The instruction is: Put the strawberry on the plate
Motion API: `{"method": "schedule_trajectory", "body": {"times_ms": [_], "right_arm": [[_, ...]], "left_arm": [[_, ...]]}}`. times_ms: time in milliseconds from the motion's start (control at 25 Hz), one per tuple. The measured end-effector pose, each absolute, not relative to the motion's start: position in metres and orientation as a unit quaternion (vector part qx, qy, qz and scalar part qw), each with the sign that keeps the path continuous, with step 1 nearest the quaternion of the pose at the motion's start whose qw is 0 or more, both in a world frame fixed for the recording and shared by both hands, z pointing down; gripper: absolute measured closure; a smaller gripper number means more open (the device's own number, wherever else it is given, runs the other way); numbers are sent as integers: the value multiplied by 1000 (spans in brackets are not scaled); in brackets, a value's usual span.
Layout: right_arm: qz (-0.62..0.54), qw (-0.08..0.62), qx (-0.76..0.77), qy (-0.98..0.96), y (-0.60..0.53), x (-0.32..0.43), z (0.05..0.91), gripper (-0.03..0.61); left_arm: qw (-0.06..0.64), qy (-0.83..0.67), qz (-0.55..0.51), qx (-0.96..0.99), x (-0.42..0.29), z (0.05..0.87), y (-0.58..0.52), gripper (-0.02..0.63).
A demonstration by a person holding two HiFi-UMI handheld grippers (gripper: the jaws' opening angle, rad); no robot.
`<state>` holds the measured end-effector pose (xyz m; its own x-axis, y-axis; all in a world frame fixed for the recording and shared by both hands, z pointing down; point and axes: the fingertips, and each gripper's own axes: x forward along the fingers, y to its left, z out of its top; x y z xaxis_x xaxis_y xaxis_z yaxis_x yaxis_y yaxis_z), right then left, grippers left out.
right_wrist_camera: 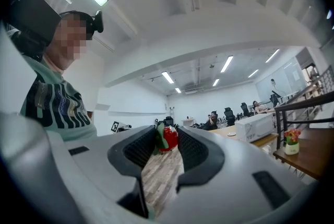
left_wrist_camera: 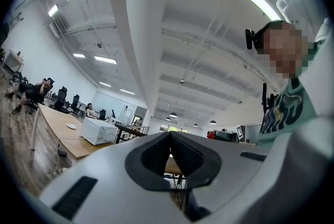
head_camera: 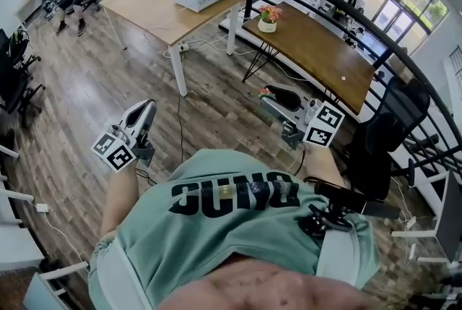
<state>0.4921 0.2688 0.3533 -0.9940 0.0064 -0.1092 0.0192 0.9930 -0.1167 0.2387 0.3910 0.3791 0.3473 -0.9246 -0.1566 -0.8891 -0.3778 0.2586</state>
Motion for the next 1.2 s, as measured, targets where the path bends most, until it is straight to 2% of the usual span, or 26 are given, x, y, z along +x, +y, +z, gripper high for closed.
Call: {"method": "schedule_trajectory", "body": {"times_ms": [640, 920, 1200], "right_arm": [[-79, 81, -2, 994, 208, 591, 363, 439], [-99, 82, 3, 992, 195, 591, 379, 439], [-101, 66, 0, 993, 196, 539, 385, 439]], "left_arm": [[79, -526, -121, 838, 342, 371, 314, 611], [95, -519, -115, 842, 352, 375, 297, 611], [109, -510, -126, 844, 304, 390, 294, 611]]}}
